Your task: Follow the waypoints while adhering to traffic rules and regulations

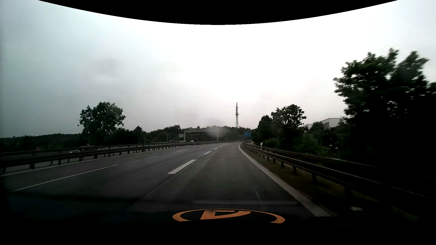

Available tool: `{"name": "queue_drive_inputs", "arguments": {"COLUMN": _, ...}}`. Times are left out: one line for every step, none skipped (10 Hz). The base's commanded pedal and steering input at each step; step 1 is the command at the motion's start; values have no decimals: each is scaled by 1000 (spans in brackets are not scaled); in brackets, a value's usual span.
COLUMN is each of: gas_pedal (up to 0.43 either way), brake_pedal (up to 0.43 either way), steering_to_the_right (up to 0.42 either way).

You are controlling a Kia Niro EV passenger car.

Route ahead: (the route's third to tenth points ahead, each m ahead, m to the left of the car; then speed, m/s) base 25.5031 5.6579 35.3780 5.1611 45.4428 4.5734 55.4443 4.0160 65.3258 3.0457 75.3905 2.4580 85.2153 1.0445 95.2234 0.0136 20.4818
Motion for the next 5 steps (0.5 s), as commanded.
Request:
{"name": "queue_drive_inputs", "arguments": {"gas_pedal": 177, "brake_pedal": 0, "steering_to_the_right": 10}}
{"name": "queue_drive_inputs", "arguments": {"gas_pedal": 177, "brake_pedal": 0, "steering_to_the_right": 9}}
{"name": "queue_drive_inputs", "arguments": {"gas_pedal": 177, "brake_pedal": 0, "steering_to_the_right": 8}}
{"name": "queue_drive_inputs", "arguments": {"gas_pedal": 177, "brake_pedal": 0, "steering_to_the_right": 8}}
{"name": "queue_drive_inputs", "arguments": {"gas_pedal": 177, "brake_pedal": 0, "steering_to_the_right": 8}}
